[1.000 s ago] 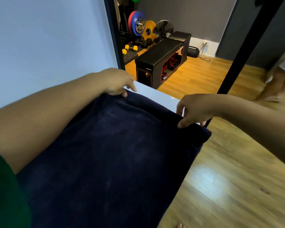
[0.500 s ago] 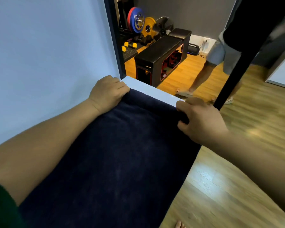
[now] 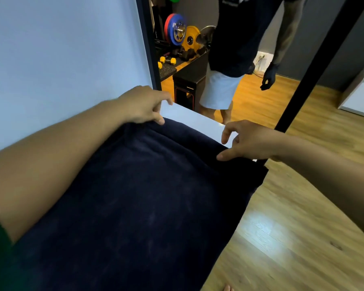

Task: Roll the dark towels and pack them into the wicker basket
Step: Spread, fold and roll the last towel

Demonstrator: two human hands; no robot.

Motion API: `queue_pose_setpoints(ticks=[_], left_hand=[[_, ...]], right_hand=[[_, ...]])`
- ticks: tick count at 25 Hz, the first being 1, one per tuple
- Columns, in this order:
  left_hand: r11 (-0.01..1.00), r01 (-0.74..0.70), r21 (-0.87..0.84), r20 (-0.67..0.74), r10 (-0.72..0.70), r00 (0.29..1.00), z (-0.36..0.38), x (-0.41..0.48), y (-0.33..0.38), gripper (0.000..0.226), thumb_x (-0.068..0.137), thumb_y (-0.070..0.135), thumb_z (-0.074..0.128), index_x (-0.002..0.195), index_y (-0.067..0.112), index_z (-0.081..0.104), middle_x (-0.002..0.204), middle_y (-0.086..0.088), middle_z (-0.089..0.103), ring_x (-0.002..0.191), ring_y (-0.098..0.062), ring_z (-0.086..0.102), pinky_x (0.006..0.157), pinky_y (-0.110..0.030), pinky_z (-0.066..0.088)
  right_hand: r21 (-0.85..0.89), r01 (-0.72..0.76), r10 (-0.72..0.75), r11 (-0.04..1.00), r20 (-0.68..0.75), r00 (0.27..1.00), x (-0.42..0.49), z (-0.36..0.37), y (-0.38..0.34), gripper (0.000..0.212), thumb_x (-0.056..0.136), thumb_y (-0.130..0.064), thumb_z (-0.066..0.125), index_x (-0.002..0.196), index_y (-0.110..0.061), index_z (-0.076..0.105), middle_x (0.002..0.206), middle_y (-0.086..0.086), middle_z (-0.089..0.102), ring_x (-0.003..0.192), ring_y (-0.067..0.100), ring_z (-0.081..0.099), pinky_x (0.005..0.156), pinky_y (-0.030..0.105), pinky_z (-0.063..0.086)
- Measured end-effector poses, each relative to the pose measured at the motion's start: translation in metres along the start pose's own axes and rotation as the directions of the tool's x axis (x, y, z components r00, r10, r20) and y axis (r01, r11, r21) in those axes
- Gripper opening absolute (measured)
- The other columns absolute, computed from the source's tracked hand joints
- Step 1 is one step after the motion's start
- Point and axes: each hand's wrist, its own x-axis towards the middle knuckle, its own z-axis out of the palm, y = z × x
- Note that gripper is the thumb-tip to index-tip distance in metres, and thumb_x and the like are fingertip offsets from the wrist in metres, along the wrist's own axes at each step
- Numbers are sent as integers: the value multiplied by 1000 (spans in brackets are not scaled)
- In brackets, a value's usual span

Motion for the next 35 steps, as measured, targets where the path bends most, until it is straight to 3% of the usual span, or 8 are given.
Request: queue_pose_setpoints(ticks=[3,6,15,19,23,26,31,35], left_hand=[[991,-134,15,194,128,973,-2,17,-3,63,86,19,74,142,35,49,137,7,55,123,-20,51,103,-37,40],[978,-197,66,241,175,955,11,9,-3,47,89,10,67,127,36,62,121,10,67,115,-20,55,102,-34,39],[970,-132,205,-350,199,915,48,12,15,32,77,-4,63,100,16,73,100,-6,71,96,-34,64,75,-44,53],[969,-181,170,-523,244,817,78,-24,4,46,76,-16,62,117,1,70,121,-17,69,112,-37,65,96,-47,53],[977,-174,123,-479,212,852,87,-70,-9,43,94,12,43,132,7,60,139,-10,58,131,-26,50,114,-18,23],[997,-82,4,-452,75,889,79,-85,5,38,99,17,49,136,12,55,135,-8,61,127,-30,53,112,-32,30],[990,-117,81,-273,135,952,27,-55,0,44,85,17,74,126,27,65,99,8,69,102,-22,60,103,-41,32],[982,-168,83,102,159,982,1,-15,12,32,82,16,75,83,36,51,122,13,46,120,-11,41,115,-43,14]], right_hand=[[-203,-14,26,979,57,998,1,3,0,57,72,-57,78,119,-31,56,108,-7,62,90,14,58,70,26,44],[-210,67,-61,975,35,998,-4,11,3,54,80,-55,72,125,-29,57,110,-9,59,95,13,57,77,26,45],[-229,49,-108,972,-251,962,0,19,6,30,83,-35,68,105,-32,48,105,-2,49,92,28,56,76,39,51],[-396,79,-256,915,-418,871,-17,53,3,28,90,-28,60,117,-23,52,113,5,43,106,30,47,73,37,44],[-491,118,-315,863,-341,886,-40,78,-5,68,97,-59,20,144,-17,47,152,8,44,140,28,39,115,50,31],[-559,180,-384,809,-271,882,-64,94,-14,82,97,-66,10,151,-10,38,159,10,30,148,27,25,119,51,22],[-655,195,-430,730,-218,876,-70,85,-45,60,102,-51,26,121,-12,67,132,12,61,126,31,55,95,39,50],[-459,65,-207,886,-266,942,-31,37,-54,34,92,-57,53,103,-25,53,103,2,60,100,27,58,70,34,41]])
